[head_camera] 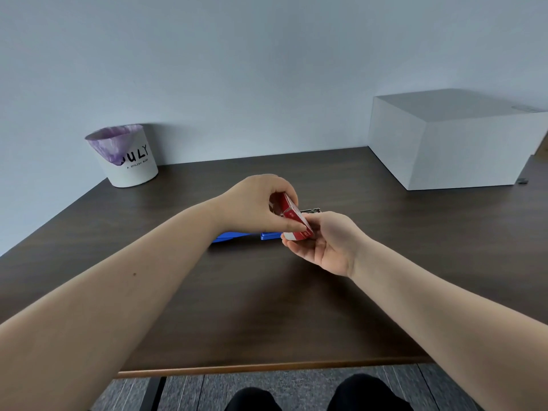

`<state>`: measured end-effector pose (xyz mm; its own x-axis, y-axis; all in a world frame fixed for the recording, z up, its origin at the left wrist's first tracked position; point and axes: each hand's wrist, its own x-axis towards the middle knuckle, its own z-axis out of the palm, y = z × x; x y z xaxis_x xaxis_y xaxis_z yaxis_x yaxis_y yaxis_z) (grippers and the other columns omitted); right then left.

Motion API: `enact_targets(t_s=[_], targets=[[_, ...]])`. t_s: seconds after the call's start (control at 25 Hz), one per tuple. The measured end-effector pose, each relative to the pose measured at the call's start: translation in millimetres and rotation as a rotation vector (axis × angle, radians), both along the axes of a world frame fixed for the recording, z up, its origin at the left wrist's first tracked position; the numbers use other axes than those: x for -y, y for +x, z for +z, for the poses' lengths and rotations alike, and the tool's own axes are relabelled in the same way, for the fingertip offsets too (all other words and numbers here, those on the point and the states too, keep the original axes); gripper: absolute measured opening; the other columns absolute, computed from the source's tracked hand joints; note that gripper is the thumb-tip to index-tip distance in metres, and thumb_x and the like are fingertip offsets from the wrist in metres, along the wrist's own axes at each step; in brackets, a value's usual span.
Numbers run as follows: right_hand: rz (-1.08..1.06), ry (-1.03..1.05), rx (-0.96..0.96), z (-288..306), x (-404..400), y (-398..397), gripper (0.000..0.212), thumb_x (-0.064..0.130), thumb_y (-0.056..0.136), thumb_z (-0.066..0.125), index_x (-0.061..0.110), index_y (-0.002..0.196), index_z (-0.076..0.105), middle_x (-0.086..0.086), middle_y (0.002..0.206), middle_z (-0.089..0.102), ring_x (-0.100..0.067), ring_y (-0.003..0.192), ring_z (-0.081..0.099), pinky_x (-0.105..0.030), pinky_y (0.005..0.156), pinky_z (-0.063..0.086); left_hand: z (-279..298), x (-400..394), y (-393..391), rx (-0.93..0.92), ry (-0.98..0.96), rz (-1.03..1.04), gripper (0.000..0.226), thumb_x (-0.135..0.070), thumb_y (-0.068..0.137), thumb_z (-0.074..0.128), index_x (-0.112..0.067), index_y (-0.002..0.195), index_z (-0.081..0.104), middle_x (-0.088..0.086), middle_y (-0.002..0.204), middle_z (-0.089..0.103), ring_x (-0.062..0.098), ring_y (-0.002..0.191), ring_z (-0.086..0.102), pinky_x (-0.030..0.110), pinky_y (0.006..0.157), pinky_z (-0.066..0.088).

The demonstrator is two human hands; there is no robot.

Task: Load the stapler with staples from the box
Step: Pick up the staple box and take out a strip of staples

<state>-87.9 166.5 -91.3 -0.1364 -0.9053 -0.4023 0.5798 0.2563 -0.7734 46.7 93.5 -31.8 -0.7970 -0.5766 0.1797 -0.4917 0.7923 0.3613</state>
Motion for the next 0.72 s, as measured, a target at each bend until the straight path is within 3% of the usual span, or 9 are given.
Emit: enact_targets(t_s=[0.24,0.44,0.56,0.72], targets=[[-0.011,0.007,0.008,-1.4,-1.0,-1.7,0.027,0.014,0.099,0.04,-0.001,0.097,0.062,-0.017,0.087,0.065,-0.019,0.068,0.062,-0.021,0.049,0.056,-5.2,6.3,0.5,-0.025,-0.008,-0.046,0.018,-0.03,0.074,0.074,-0.027,0.091,0.071,-0.014,0.088,0.06,0.003,0.085,0.058,0.01,0.076,0.042],[-0.016,-0.087,0.044,-2.3,-1.5,-6.1,0.021,-0.002,0.095,0.045,-0.008,0.102,0.063,-0.019,0.09,0.068,-0.022,0.078,0.068,-0.025,0.062,0.06,-4.1,14.6,7.6,-0.152,0.074,0.051,0.015,-0.025,0.073,0.075,-0.026,0.088,0.07,-0.015,0.086,0.06,-0.007,0.077,0.057,0.002,0.067,0.041],[0.001,-0.119,0.017,-5.0,-0.6,-10.5,0.022,-0.005,0.092,0.05,-0.009,0.109,0.064,-0.02,0.094,0.071,-0.021,0.076,0.071,-0.025,0.065,0.062,-3.9,15.0,10.0,-0.174,0.114,0.05,0.016,-0.023,0.073,0.075,-0.027,0.087,0.07,-0.015,0.087,0.061,-0.007,0.077,0.059,0.003,0.068,0.043],[-0.005,-0.083,-0.076,-5.2,0.1,-17.0,0.018,-0.007,0.088,0.055,-0.007,0.102,0.067,-0.02,0.091,0.073,-0.021,0.068,0.073,-0.026,0.06,0.062,-4.7,14.4,14.0,-0.163,0.185,0.063,0.018,-0.022,0.074,0.076,-0.023,0.091,0.071,-0.013,0.09,0.068,0.0,0.079,0.065,0.007,0.069,0.05]])
